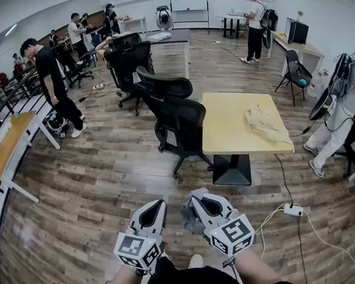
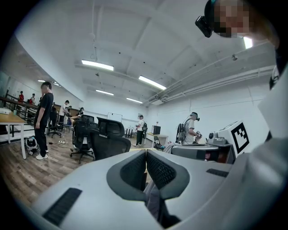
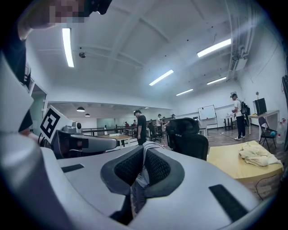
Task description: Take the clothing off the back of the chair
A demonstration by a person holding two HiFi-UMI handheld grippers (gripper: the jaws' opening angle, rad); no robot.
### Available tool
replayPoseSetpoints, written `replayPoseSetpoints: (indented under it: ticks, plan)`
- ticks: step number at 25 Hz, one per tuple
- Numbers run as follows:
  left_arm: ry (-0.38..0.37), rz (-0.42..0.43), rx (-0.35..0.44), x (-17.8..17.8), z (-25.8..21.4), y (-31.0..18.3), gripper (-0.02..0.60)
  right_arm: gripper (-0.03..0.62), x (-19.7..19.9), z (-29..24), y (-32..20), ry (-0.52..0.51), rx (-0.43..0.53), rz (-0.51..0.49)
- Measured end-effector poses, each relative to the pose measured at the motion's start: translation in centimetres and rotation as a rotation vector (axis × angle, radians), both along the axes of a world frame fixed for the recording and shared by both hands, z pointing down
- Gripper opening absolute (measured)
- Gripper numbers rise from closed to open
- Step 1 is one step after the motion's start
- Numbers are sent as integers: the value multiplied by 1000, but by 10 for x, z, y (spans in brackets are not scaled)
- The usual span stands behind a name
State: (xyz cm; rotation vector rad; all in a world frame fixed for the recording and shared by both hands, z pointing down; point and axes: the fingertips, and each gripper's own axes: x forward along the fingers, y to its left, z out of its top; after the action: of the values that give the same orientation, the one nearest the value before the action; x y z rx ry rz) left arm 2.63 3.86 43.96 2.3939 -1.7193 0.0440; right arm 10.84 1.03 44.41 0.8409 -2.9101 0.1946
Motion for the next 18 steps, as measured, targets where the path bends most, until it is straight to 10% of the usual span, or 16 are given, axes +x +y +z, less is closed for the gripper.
replayPoseSetpoints:
  ticks: [18]
  plan:
    - [-9, -2, 2, -1, -3, 15, 18, 21, -3, -2, 13, 1, -2, -11]
